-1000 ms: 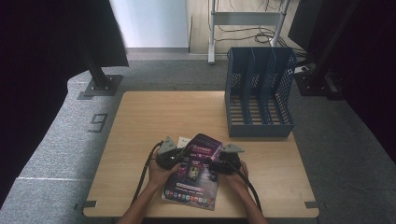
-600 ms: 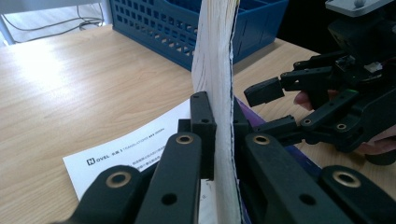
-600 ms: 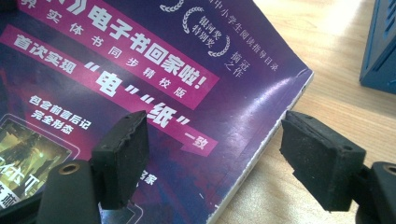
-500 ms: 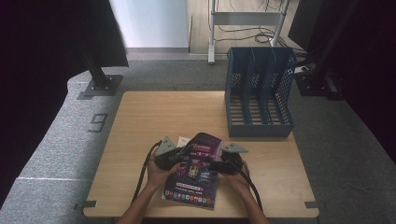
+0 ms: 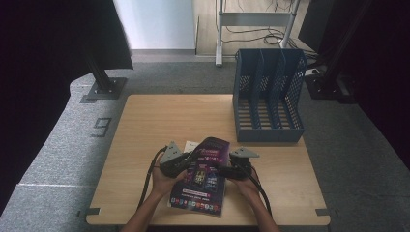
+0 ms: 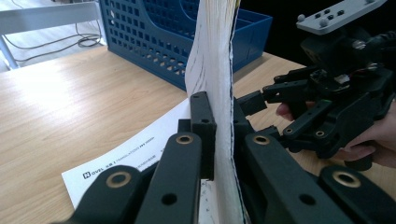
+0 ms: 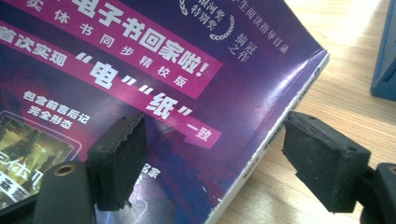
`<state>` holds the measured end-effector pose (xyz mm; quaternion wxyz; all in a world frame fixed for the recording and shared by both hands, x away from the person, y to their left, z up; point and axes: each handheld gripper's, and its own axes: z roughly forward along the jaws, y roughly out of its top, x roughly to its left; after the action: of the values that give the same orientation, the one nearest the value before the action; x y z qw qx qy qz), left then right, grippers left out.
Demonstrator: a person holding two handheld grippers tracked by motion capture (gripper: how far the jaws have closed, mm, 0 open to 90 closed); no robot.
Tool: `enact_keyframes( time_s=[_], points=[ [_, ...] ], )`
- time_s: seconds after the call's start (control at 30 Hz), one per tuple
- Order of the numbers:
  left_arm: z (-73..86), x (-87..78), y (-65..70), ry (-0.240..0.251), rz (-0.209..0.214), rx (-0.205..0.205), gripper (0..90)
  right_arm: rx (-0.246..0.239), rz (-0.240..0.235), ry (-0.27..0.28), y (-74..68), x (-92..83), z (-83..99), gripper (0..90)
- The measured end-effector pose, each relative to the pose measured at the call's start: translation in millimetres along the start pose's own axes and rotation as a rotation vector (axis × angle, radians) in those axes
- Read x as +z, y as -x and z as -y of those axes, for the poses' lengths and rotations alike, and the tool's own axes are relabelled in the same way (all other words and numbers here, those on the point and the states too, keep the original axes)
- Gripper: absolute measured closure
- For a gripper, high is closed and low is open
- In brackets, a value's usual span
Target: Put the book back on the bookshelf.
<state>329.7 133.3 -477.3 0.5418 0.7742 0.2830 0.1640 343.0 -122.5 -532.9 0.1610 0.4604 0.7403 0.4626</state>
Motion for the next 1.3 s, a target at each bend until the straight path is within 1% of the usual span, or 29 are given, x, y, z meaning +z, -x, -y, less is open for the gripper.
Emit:
enact_keyframes(
  time_s=[0.23,0.37,0.4,0.53,0.6,0.73,0.93,0.97,1.07,1.13,1.17,1.2,1.3],
  points=[
    [-1.1,-1.0,1.7,0.003,0.005,0.002,87.5,-0.001,-0.006,0.0,1.0,-0.4,-0.6,20.2],
    [-1.9,-1.8,2.6,0.009,0.012,-0.002,87.5,0.007,-0.014,0.002,2.7,0.1,-0.7,18.3],
    [-2.1,-2.1,3.0,0.011,0.012,-0.001,87.5,0.017,-0.02,0.001,3.7,-0.2,-0.9,17.2],
    [-3.8,-4.1,5.2,0.018,0.018,0.007,87.5,0.026,-0.027,0.0,4.8,-1.1,-1.7,15.7],
    [-3.8,-3.9,6.3,0.02,0.026,0.008,87.4,0.028,-0.037,-0.005,4.7,-1.7,-2.7,15.6],
    [-2.6,-2.3,6.7,0.015,0.027,0.009,87.4,0.03,-0.036,-0.011,4.1,-0.5,-2.1,16.1],
    [0.7,0.0,3.5,0.009,0.027,-0.008,87.4,0.025,-0.033,-0.026,5.0,0.8,-1.2,17.6],
    [1.6,0.6,2.5,0.006,0.026,-0.012,87.4,0.024,-0.031,-0.03,5.1,0.7,-1.2,17.9],
    [6.4,5.6,-2.9,-0.015,0.031,-0.04,87.4,0.032,-0.018,-0.047,5.3,2.4,-0.2,19.0],
    [7.9,7.3,-4.1,-0.021,0.028,-0.044,87.4,0.032,-0.013,-0.053,5.3,3.4,0.3,19.3],
    [11.2,11.0,-6.2,-0.038,0.021,-0.05,87.4,0.029,-0.003,-0.064,5.3,5.0,1.0,20.2],
    [11.2,11.0,-6.2,-0.038,0.021,-0.05,87.4,0.029,-0.003,-0.064,5.3,5.0,1.0,20.2],
    [16.7,16.4,-10.1,-0.067,0.01,-0.066,87.4,0.031,0.002,-0.072,5.2,6.2,1.2,21.5]
  ],
)
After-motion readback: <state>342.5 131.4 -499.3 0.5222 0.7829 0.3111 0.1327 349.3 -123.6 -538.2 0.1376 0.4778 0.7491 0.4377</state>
